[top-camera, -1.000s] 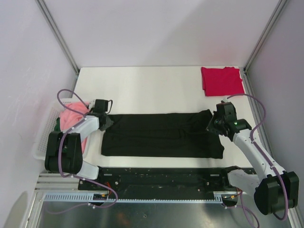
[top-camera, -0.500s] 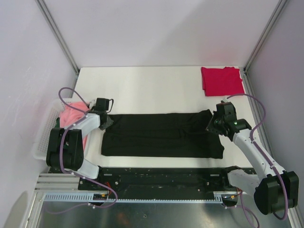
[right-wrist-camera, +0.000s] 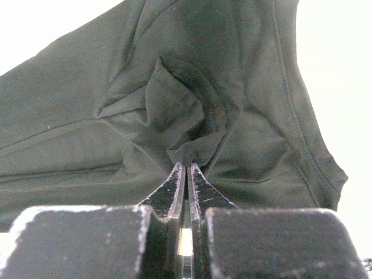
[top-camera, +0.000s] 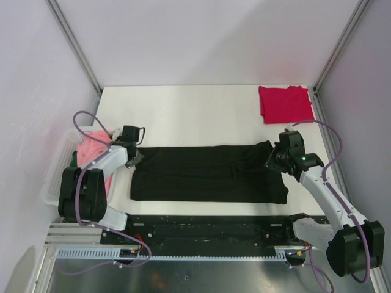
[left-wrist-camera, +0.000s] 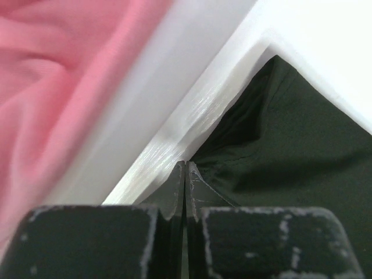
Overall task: Fold and stack the t-shirts
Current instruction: Fold the other side of the tshirt into a rectangle
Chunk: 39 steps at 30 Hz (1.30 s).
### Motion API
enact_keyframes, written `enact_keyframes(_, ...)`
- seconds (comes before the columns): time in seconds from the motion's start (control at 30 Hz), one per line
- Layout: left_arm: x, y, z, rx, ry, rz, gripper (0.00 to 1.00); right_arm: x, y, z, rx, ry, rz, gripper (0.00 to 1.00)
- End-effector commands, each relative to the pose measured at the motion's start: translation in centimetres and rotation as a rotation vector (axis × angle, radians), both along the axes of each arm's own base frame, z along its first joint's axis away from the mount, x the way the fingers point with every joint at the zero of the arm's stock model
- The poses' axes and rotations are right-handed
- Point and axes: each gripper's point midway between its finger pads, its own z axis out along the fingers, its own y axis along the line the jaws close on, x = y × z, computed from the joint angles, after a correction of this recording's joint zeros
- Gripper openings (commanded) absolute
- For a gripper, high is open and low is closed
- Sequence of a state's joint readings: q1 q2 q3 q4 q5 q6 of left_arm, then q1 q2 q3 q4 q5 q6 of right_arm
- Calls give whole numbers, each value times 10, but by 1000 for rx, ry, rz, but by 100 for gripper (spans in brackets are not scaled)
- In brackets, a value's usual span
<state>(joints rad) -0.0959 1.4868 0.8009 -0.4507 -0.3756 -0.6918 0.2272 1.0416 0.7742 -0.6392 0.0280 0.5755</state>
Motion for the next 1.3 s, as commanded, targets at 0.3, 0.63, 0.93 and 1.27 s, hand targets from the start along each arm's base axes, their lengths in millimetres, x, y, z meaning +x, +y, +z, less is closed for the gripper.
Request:
enact_keyframes(0.3, 15, 9, 52, 37, -132, 28, 0, -2, -7, 46, 13, -107, -8, 4)
enact_keyframes(0.63, 22, -10, 26, -20, -44, -86, 29, -8, -6, 40, 8, -78, -9, 4)
enact_keyframes(0.93, 11, -9, 6, -14, 18, -77, 37, -6, -4, 34, 10, -68, -3, 4)
enact_keyframes(1.27, 8, -9, -8, -23, 56, -53, 38, -5, -3, 30, 7, -61, 1, 4)
